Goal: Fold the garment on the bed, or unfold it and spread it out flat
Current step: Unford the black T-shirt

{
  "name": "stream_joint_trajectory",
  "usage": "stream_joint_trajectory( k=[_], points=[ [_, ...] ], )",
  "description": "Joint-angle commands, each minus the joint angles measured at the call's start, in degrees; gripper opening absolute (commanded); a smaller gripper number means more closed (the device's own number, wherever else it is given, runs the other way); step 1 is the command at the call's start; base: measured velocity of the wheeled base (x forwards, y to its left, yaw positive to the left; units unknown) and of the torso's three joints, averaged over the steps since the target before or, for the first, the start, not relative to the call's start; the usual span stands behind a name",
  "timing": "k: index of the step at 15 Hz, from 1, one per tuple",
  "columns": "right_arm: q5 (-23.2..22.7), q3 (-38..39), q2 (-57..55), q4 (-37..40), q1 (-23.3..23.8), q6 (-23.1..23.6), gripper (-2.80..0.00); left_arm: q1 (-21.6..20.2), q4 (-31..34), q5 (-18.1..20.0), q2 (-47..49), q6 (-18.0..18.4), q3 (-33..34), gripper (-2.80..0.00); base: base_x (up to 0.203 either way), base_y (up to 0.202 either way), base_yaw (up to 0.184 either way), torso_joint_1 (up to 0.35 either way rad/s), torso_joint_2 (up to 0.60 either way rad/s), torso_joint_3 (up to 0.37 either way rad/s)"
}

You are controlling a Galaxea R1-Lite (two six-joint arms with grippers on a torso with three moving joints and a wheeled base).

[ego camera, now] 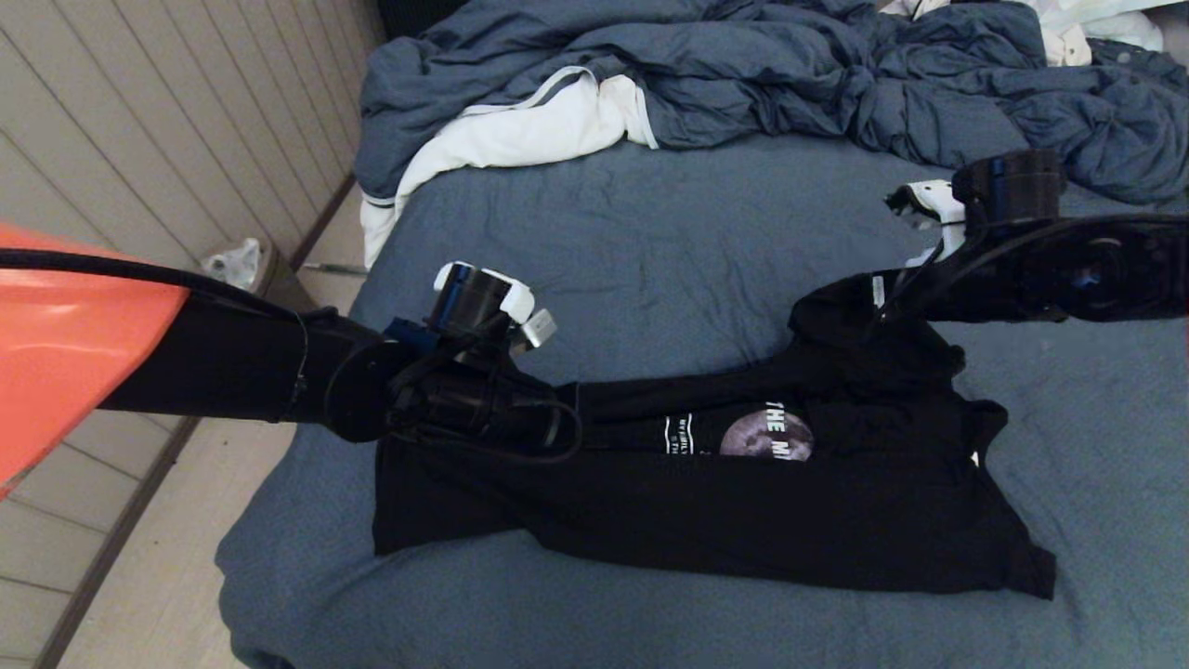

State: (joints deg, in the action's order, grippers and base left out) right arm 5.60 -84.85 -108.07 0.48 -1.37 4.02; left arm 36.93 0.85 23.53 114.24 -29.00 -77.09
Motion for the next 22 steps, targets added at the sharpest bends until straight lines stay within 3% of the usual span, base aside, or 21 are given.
stream_joint_trajectory(
  k=[1, 7, 9, 12, 15, 20, 22],
  points=[
    [3.96, -1.79, -4.69, -5.10, -0.04, -1.09, -2.80, -0.01, 0.03, 0.11, -0.59, -0.18, 0.10, -2.80, 0.000, 0.000, 0.000, 0.000, 0.00, 0.000],
    [8.81, -1.55, -11.27, -30.01, -0.31, -1.06, -2.80, -0.01, -0.24, 0.11, -0.86, -0.26, 0.19, -2.80, 0.000, 0.000, 0.000, 0.000, 0.00, 0.000],
    [10.91, -1.75, -13.07, -34.83, -0.68, -0.86, -2.80, -0.01, -2.45, -0.02, -0.86, -0.31, 0.80, -2.80, 0.000, 0.000, 0.000, 0.000, 0.00, 0.000],
    [13.35, -3.10, -14.71, -38.89, -0.92, -0.75, -2.80, -0.31, -5.93, -3.33, -0.34, -2.58, 0.52, -2.80, 0.000, 0.000, 0.000, 0.000, 0.00, 0.000],
    [14.70, -4.05, -16.47, -39.46, -0.92, -0.68, -2.80, -1.38, -10.47, -4.32, -0.65, -5.04, 0.89, -2.80, 0.000, 0.000, 0.000, 0.000, 0.00, 0.000],
    [16.11, -5.50, -17.79, -39.42, -0.92, -0.68, -2.80, -1.48, -10.69, -4.26, -2.69, -4.98, 2.18, -2.80, 0.000, 0.000, 0.000, 0.000, 0.00, 0.000],
    [16.11, -5.19, -17.73, -39.42, -0.92, -0.68, -2.80, 0.91, -11.65, -4.54, -3.69, -4.41, 4.10, -2.80, 0.000, 0.000, 0.000, 0.000, 0.00, 0.000]
  ],
)
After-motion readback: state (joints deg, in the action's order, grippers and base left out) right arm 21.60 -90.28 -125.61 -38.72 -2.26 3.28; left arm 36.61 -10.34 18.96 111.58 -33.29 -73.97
